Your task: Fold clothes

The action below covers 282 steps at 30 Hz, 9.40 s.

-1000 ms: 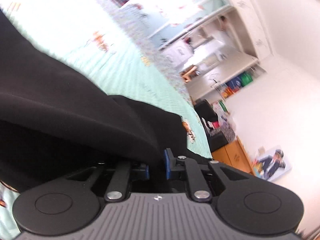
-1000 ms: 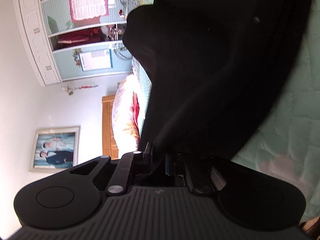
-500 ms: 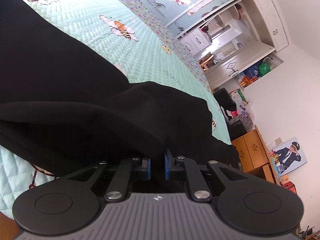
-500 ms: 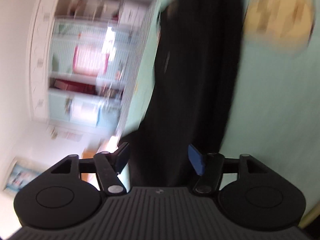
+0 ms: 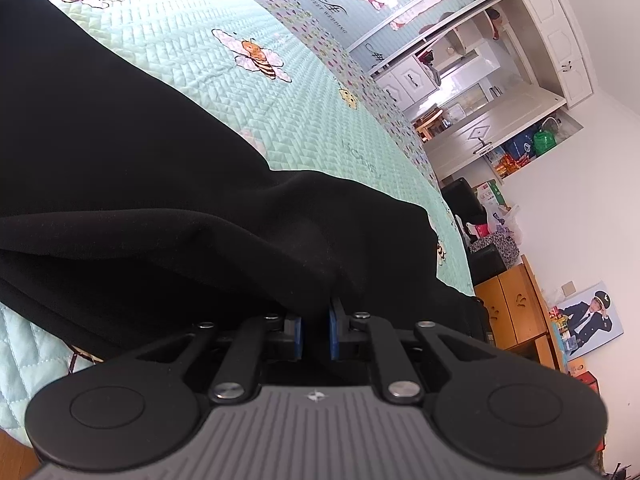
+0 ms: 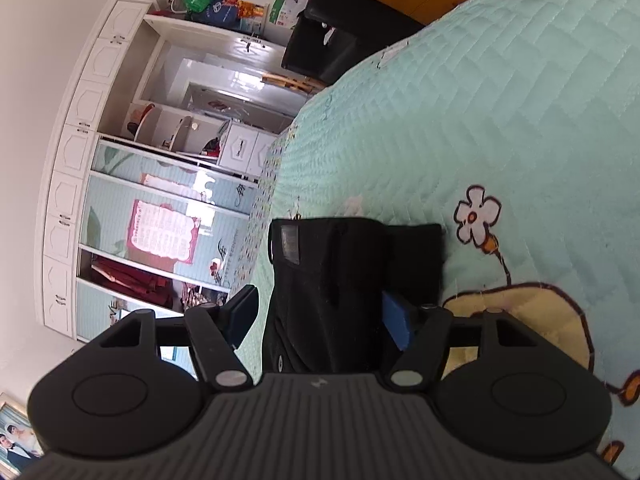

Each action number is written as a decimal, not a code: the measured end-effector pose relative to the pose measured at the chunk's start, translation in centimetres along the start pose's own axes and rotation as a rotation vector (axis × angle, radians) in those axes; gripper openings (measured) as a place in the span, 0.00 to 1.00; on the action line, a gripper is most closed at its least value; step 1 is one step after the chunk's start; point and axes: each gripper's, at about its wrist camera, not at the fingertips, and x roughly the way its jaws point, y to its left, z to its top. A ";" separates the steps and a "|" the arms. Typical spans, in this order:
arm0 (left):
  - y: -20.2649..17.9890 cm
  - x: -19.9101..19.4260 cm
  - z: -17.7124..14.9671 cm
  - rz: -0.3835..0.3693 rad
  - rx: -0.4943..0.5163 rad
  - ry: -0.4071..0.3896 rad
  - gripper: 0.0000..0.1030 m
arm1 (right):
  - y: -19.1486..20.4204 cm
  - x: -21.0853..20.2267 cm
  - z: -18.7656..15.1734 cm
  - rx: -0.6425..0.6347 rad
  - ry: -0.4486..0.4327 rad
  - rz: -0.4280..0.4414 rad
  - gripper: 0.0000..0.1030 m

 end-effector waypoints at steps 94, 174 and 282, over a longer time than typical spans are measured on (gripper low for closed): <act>4.5 -1.9 -1.4 0.001 -0.027 0.161 0.14 | 7.5 3.4 -15.1 -0.063 0.690 0.243 0.69; 20.2 -19.5 8.8 0.121 -0.342 -0.488 0.17 | 17.5 6.9 -36.9 -0.595 0.820 -0.070 0.72; -1.5 28.6 17.8 -0.608 0.193 0.671 0.60 | 7.4 19.6 -23.5 -0.275 0.895 0.560 0.46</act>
